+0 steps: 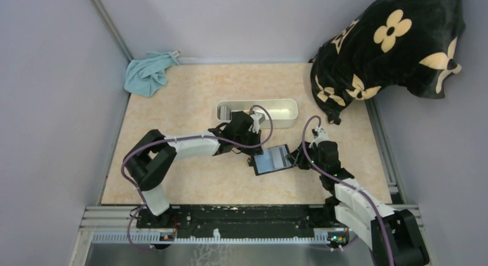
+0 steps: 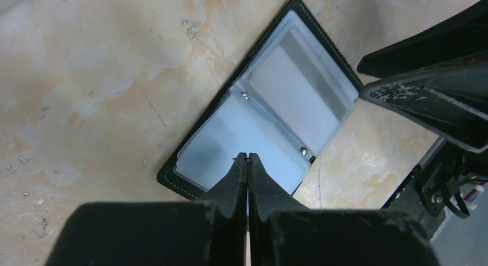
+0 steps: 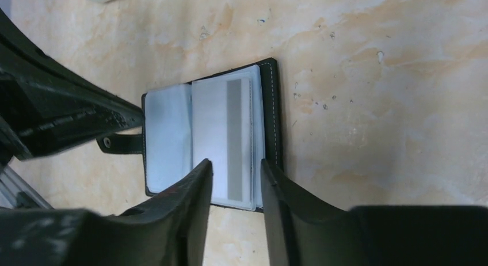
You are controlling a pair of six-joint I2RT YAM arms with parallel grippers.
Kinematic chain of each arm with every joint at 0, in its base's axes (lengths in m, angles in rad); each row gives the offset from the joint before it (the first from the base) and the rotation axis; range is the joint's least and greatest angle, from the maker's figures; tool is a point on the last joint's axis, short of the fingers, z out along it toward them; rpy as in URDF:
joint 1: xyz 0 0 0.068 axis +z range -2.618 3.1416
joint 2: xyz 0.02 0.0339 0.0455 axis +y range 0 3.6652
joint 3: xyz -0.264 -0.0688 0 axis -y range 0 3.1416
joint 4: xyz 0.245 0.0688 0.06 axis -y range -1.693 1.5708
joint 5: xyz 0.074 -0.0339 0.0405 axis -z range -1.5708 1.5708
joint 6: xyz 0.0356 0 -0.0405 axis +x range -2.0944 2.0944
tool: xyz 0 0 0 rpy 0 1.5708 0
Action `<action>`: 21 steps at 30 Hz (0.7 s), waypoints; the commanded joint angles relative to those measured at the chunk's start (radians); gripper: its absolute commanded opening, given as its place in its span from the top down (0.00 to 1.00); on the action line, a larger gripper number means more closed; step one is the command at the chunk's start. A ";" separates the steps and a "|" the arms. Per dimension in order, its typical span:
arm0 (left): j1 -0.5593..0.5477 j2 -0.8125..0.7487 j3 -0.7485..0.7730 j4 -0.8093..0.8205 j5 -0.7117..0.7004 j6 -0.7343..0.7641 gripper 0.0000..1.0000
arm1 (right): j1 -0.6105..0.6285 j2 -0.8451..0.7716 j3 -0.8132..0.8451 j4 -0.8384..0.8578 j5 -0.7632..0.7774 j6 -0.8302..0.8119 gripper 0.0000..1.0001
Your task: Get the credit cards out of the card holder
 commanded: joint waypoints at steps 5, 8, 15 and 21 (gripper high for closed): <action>-0.008 0.053 -0.061 0.047 0.076 -0.006 1.00 | 0.004 0.038 0.053 0.018 0.011 -0.001 0.58; -0.009 0.071 -0.071 0.046 0.088 -0.010 1.00 | 0.005 0.042 0.038 0.034 -0.003 0.011 0.58; -0.009 0.125 -0.067 0.052 0.113 -0.019 1.00 | 0.006 0.101 0.016 0.101 -0.040 0.024 0.58; -0.009 0.135 -0.064 0.044 0.105 -0.014 1.00 | 0.011 0.220 0.009 0.191 -0.087 0.033 0.58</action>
